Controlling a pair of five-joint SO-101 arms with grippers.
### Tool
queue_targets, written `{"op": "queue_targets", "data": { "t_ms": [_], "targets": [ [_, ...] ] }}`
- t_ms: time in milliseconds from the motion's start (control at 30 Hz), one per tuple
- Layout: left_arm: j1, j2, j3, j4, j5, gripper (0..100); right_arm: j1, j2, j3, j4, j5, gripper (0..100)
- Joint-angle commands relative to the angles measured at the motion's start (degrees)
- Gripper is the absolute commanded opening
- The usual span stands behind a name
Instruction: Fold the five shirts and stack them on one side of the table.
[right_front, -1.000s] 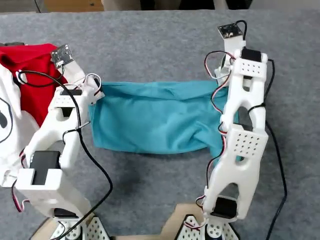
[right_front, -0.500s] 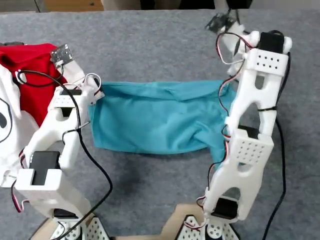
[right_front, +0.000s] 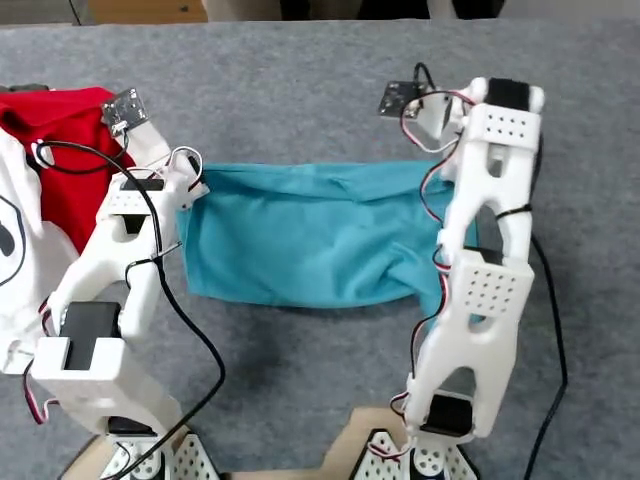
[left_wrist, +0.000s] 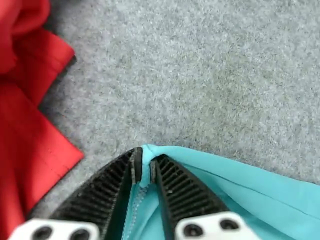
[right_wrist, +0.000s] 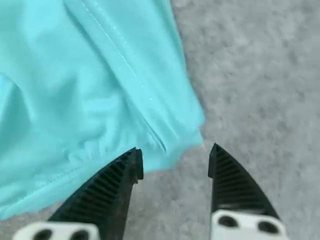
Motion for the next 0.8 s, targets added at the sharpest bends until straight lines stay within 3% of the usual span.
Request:
{"op": "queue_targets", "data": {
  "t_ms": [0,500,767],
  "targets": [
    [0.26,-0.48,-2.11,-0.62,0.53,2,-1.71,0.75,-0.84,-0.62,1.49,22.0],
    [0.26,-0.48,-2.11,-0.53,0.53,2,-1.71,7.78,-0.84,-10.9,1.49,22.0],
    [0.26,-0.48,-2.11,-0.44,0.53,2,-1.71,9.27,-0.92,-20.22,-6.24,22.0]
  ]
}}
